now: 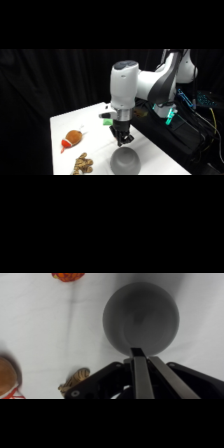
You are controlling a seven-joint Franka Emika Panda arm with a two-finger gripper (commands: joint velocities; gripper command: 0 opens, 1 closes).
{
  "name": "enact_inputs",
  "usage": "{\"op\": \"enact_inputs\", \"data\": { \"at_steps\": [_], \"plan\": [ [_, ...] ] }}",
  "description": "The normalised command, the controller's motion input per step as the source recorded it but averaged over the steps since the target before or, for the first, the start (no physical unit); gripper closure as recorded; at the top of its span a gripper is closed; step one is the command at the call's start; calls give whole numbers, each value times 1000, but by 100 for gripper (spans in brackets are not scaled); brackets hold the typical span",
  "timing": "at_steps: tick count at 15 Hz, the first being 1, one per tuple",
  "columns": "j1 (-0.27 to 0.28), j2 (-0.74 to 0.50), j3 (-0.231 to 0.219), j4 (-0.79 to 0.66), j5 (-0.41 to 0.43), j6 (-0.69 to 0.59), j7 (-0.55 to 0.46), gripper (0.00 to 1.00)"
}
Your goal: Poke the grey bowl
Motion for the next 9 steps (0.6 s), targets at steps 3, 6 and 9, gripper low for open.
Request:
{"op": "enact_inputs", "data": {
  "at_steps": [3,6,9],
  "plan": [
    [61,167,-28,-46,-96,355,59,100],
    [75,152,-18,-5,-52,296,46,100],
    [74,156,-43,11,-54,234,48,100]
  ]
}}
